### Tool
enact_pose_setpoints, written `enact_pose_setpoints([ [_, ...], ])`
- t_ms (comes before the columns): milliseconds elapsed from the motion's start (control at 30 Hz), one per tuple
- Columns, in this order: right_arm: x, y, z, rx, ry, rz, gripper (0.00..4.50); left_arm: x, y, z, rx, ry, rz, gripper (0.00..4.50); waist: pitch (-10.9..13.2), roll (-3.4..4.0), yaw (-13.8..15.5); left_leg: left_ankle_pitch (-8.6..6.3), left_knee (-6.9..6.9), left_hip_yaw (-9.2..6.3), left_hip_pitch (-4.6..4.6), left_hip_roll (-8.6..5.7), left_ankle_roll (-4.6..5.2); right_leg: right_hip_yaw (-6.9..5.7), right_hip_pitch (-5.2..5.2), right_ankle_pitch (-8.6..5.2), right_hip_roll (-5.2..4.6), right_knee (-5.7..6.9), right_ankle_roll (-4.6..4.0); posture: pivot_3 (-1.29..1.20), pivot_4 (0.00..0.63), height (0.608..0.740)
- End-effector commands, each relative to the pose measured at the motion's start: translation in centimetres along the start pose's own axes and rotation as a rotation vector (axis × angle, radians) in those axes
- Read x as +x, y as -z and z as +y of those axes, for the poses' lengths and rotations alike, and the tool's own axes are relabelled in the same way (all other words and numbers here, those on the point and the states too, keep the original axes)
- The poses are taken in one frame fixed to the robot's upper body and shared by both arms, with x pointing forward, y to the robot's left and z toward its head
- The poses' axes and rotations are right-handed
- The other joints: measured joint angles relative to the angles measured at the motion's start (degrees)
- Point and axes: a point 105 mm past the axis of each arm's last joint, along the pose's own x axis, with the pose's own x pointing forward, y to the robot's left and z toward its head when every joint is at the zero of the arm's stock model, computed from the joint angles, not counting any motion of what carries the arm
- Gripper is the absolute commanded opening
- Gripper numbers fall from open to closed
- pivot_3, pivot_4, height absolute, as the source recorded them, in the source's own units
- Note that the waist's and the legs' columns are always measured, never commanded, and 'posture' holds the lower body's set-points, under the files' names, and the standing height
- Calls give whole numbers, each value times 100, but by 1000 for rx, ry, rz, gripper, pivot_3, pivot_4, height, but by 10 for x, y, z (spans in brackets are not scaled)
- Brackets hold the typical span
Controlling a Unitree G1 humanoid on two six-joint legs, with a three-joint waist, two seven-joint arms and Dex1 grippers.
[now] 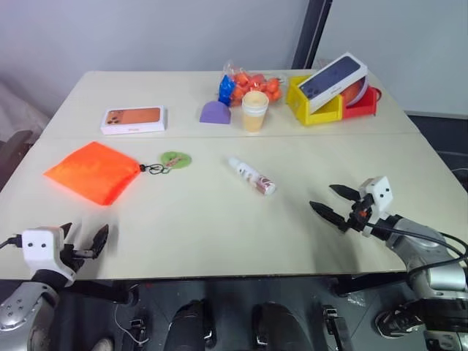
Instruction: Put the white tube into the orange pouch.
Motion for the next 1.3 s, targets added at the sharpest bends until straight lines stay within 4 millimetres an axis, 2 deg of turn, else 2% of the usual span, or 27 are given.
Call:
enact_pose_setpoints([
  [33, -2, -14, -4, -30, 6, -41, 4352, -2, -15, -1, 33, 14, -39, 4500, 0, 0, 0, 0, 0, 0, 0, 0, 0, 0, 0, 0, 0, 0, 0, 0, 150, 740],
  [267, 2, -17, -1, -35, 0, -45, 4352, 1, -22, -5, 73, 23, -55, 4500, 0, 0, 2, 0, 1, 0, 1, 0, 0, -1, 2, 0, 0, 0, 0, 0, 150, 740],
  [433, 7, -21, 5, -39, -12, -52, 4352, 10, -42, -21, 188, 74, -118, 4500, -1, 0, 10, 1, 4, -1, 1, 0, 0, -4, 5, 1, 0, 2, 1, 0, 150, 740],
  [567, 13, -26, 14, -42, -46, -68, 4352, 21, -56, -36, 402, 82, -149, 4500, -1, 1, 5, 1, 3, 0, 3, -2, 0, -3, 9, 1, 0, 2, 1, 0, 150, 740],
  [667, 16, -31, 23, -44, -76, -84, 4352, 33, -67, -39, 530, 14, -186, 4500, -1, 1, 9, 2, 2, 0, 2, -2, -1, -3, 9, 1, 1, 4, 2, 0, 150, 740],
  [833, 21, -37, 40, -48, -129, -113, 4352, 50, -75, -37, 648, -69, -192, 4500, -1, 1, 13, 3, 3, 3, 2, -2, 1, -3, 31, 3, 3, 5, 4, 0, 150, 740],
  [1000, 26, -38, 53, -43, -170, -142, 4352, 67, -78, -34, 759, -117, -145, 4500, -2, 0, 19, 8, 4, 3, 3, -1, -2, -4, 31, 4, 10, 16, 7, 0, 150, 740],
  [1167, 29, -30, 58, -34, -181, -147, 4352, 81, -72, -42, 776, -94, -112, 4500, -2, 0, 24, 16, 4, 6, 2, -1, 6, -5, 30, 12, 13, 19, 24, 0, 150, 740],
  [1300, 32, -32, 65, -34, -199, -163, 4352, 91, -67, -42, 772, -107, -70, 4500, -2, -1, 28, 22, 6, 6, 3, -1, 3, -5, 26, 13, 15, 30, 26, 0, 150, 740],
])
